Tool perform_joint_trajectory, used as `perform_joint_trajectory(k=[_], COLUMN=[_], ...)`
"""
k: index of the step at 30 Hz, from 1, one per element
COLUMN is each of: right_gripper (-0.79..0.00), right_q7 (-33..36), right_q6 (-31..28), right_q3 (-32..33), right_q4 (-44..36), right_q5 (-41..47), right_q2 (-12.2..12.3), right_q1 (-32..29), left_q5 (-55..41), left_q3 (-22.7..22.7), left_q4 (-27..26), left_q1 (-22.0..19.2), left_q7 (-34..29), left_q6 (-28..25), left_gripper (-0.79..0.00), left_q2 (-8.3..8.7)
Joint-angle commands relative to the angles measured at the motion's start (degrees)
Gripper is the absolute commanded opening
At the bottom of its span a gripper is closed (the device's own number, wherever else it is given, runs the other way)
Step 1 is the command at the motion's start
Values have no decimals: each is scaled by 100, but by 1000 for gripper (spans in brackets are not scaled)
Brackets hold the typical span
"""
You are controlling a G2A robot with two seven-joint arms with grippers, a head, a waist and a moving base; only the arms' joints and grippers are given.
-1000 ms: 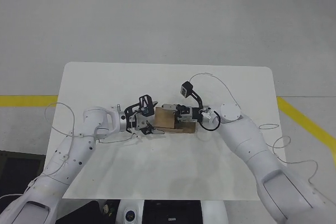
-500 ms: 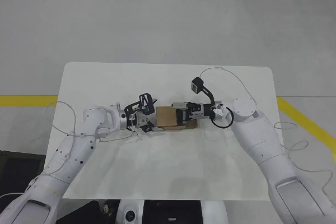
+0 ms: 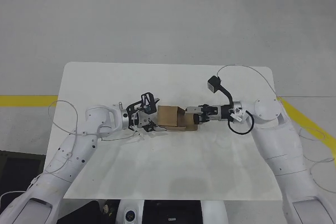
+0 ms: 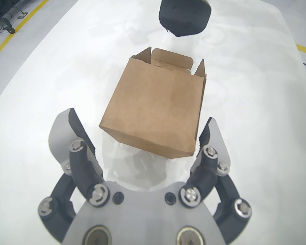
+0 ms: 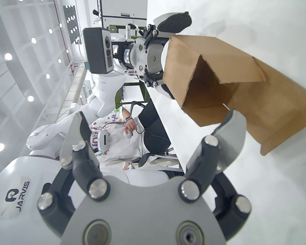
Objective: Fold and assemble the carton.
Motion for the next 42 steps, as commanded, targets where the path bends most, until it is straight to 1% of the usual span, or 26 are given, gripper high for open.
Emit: perform_joint_trajectory(k=[1,5,15,17,20,24,34,42], right_gripper=[-785,-785,-785,-785,-785,-785,-785,-785], right_q7=[53,20,-36,-79,166,180,-597,-704], right_q6=[128,203,210,424,829,1060,736,564], right_q3=[61,91,91,57,-49,-252,-728,-712], right_q4=[-261,-662,-684,-765,-874,-835,-218,-169], right_q5=[-155,-271,-301,-481,-690,-852,-910,-984], right_q2=[48,103,107,131,171,183,91,122], right_q1=[-105,-311,-339,-417,-473,-522,-343,-235], left_q5=[-3,-14,-25,-63,-89,-98,-103,-122], left_q3=[-3,-5,13,28,71,128,138,131], left_q4=[26,57,69,86,93,88,141,152], left_q1=[-22,-49,-73,-89,-104,-109,-116,-115], left_q7=[7,37,32,21,6,-24,-75,-121], left_q6=[-15,-26,-129,-121,-93,-63,-25,-41], left_gripper=[0,0,0,0,0,0,0,0], left_q2=[-5,-15,-31,-43,-63,-87,-110,-121])
